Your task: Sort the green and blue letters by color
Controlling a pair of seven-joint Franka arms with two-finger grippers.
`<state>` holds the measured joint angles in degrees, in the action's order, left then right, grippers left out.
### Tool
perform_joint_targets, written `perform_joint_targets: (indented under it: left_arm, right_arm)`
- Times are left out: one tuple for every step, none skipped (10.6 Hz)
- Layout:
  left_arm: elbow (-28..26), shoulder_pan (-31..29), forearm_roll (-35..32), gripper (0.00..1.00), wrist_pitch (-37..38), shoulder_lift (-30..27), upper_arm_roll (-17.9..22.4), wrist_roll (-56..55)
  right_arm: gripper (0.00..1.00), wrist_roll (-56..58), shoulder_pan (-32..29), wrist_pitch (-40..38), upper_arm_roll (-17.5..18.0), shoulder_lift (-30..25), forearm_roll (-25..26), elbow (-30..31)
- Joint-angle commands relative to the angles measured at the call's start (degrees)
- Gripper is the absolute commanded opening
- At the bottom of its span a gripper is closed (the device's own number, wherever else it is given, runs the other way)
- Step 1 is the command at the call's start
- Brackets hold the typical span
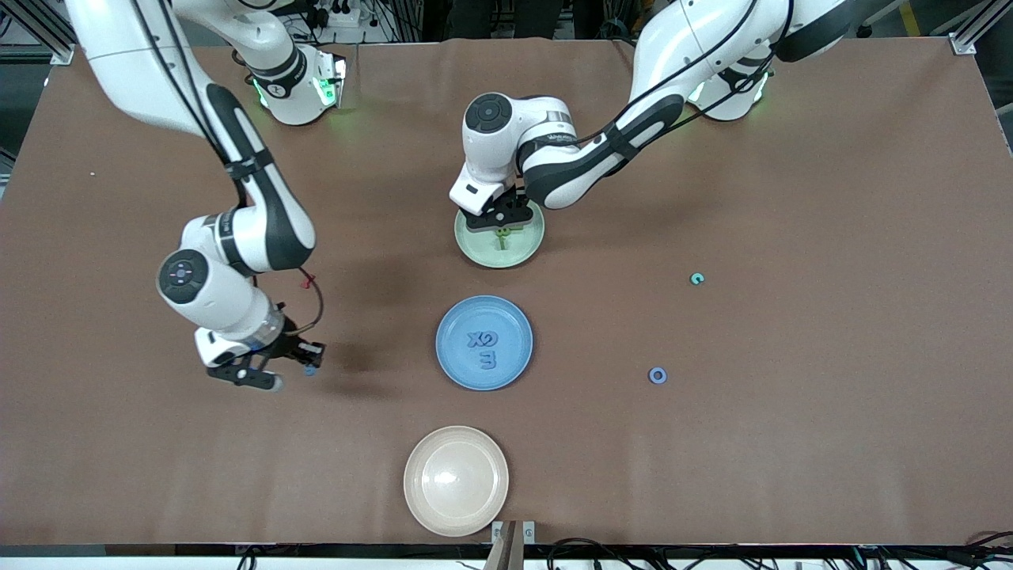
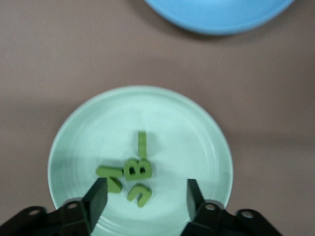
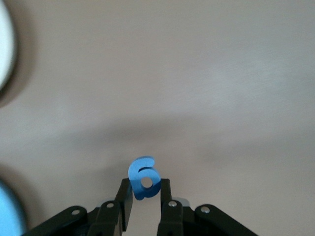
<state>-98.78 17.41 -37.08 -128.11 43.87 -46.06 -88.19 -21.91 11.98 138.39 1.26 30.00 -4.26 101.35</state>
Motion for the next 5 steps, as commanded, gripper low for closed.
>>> perform_joint_targets:
  left_arm:
    - [-0.28,-8.23,-1.42,1.0,0.58,-6.94,0.27,5.09]
    - [0.16,-11.48,-1.33,1.0,0.58,-8.78,0.27,9.48]
    - [0.16,-15.87,-1.41,1.0,0.58,-10.28,0.27,13.62]
    - [0.08,-20.26,-1.33,1.0,0.58,-11.6,0.27,19.4]
    - [-0.01,-24.66,-0.63,1.0,0.66,-12.57,0.09,26.77]
  right_arm:
    - [0.09,-0.5,10.66,-4.0,-3.71,2.06,-1.36,-5.36]
    - [0.09,-0.67,13.31,-4.0,-3.98,4.25,-1.36,-8.25]
    - [0.09,-1.89,16.12,-4.09,-4.5,7.15,-1.28,-11.67]
    - [0.11,-2.6,18.76,-3.83,-5.29,10.22,-1.01,-14.84]
    - [0.12,-2.52,19.92,-3.31,-5.3,11.73,-0.84,-15.65]
